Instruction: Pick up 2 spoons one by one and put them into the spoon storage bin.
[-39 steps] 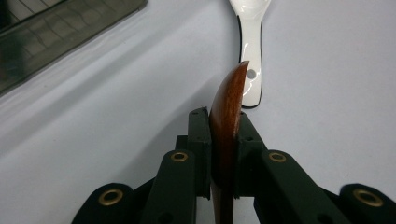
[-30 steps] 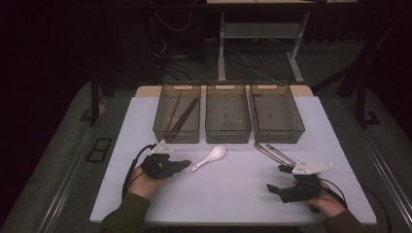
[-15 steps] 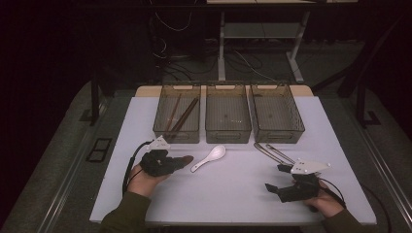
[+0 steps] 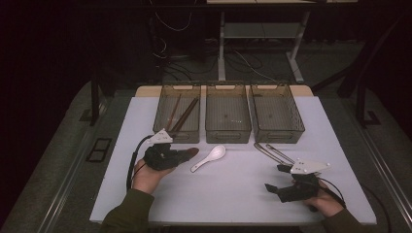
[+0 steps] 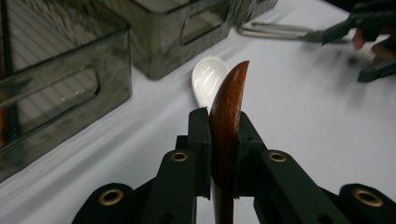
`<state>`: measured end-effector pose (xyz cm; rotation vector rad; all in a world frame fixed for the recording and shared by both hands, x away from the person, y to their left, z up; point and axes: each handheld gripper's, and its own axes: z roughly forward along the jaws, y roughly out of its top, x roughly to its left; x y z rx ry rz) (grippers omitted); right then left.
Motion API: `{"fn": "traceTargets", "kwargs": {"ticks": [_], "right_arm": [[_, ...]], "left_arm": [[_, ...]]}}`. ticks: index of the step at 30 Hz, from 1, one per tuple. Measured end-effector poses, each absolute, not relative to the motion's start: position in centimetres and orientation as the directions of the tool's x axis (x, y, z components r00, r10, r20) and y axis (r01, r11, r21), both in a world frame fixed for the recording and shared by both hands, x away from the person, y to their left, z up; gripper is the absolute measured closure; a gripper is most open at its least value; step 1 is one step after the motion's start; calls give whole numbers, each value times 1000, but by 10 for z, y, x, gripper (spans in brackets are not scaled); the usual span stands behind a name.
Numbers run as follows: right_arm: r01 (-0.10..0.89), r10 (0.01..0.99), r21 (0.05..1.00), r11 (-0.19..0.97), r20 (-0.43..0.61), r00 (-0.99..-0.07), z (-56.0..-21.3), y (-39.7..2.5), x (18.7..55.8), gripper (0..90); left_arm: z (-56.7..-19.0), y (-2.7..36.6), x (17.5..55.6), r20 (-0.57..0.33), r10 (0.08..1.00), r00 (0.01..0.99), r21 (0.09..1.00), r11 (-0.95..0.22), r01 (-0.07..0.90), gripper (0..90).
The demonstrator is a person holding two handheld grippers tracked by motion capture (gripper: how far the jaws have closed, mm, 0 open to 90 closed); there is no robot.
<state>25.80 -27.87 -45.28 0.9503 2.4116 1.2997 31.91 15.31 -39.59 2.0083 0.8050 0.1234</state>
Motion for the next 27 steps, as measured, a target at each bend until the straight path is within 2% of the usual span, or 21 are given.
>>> {"fn": "traceTargets", "kwargs": {"ticks": [27], "right_arm": [[437, 646, 811, 390, 97, -757, -452, -280, 257, 142]], "left_arm": [[-369, 109, 354, -191, 553, 811, 855, -313, 414, 805]]}}
